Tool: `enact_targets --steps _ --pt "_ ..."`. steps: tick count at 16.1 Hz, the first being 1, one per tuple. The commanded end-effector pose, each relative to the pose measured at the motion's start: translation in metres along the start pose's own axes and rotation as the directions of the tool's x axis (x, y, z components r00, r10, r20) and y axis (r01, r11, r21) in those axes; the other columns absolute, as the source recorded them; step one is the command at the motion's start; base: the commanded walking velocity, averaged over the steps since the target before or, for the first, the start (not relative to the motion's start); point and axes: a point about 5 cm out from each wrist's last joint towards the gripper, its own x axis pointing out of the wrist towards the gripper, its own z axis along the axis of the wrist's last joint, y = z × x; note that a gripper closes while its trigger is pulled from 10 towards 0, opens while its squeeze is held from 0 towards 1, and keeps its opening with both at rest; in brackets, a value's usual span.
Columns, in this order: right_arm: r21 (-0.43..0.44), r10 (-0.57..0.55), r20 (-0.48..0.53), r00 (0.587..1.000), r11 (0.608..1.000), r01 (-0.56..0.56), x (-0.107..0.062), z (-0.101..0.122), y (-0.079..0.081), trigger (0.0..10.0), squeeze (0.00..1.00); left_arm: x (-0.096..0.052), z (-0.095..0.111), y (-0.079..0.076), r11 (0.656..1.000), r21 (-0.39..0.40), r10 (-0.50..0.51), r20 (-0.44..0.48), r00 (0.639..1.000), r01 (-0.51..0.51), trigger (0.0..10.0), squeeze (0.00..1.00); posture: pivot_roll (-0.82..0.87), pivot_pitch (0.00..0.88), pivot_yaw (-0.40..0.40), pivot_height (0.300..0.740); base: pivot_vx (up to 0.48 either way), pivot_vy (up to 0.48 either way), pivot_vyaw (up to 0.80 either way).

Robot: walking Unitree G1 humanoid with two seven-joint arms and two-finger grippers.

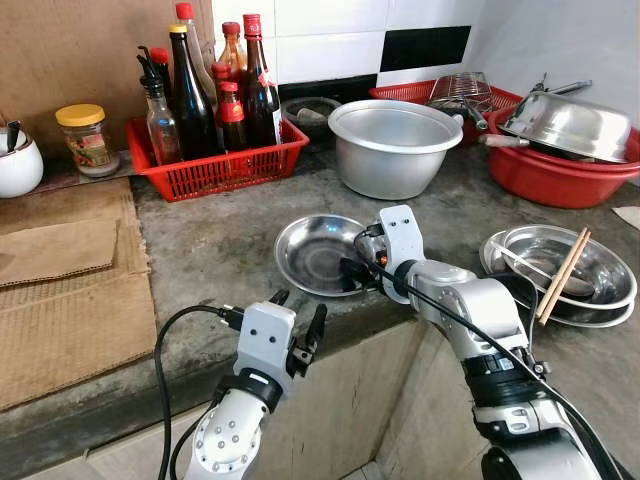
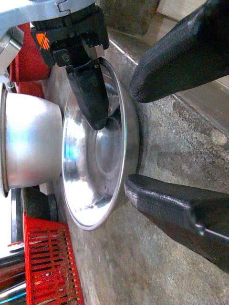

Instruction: Kitchen organization

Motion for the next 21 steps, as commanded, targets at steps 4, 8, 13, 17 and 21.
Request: enact_targets --steps 4,8,13,17,21 --pt "0.059 -0.072 0.009 0.997 0.996 0.071 0.001 0.007 -0.011 0.0 0.00 0.001 0.005 -0.001 1.000 0.007 0.006 0.023 1.000 -0.007 10.0 0.00 0.03 0.010 -0.093 0.740 0.000 0.000 0.00" --pt "0.094 -0.078 0.016 0.997 0.993 0.077 0.001 0.010 -0.011 0.0 0.00 0.002 0.006 -0.001 1.000 0.006 0.008 0.029 1.000 -0.008 10.0 0.00 0.03 0.010 -0.096 0.740 0.000 0.000 0.00" --pt "0.271 -0.138 0.105 0.985 0.957 0.105 0.000 0.023 -0.014 0.0 0.00 0.003 0.007 -0.002 1.000 0.007 0.008 0.033 0.999 -0.008 10.0 0.00 0.04 0.011 -0.091 0.740 0.000 0.000 0.00" --pt "0.472 -0.288 0.264 0.920 0.871 0.137 -0.015 0.038 -0.025 0.0 0.00 0.005 0.008 -0.001 1.000 0.003 0.012 0.037 0.999 -0.012 10.0 0.00 0.03 0.005 -0.090 0.740 0.000 0.000 0.00" --pt "0.338 -0.421 0.499 0.757 0.899 0.277 -0.043 0.047 -0.022 0.0 0.00 0.007 0.009 -0.001 1.000 0.003 0.013 0.046 0.999 -0.013 10.0 0.00 0.03 0.003 -0.081 0.740 0.000 0.000 0.00"
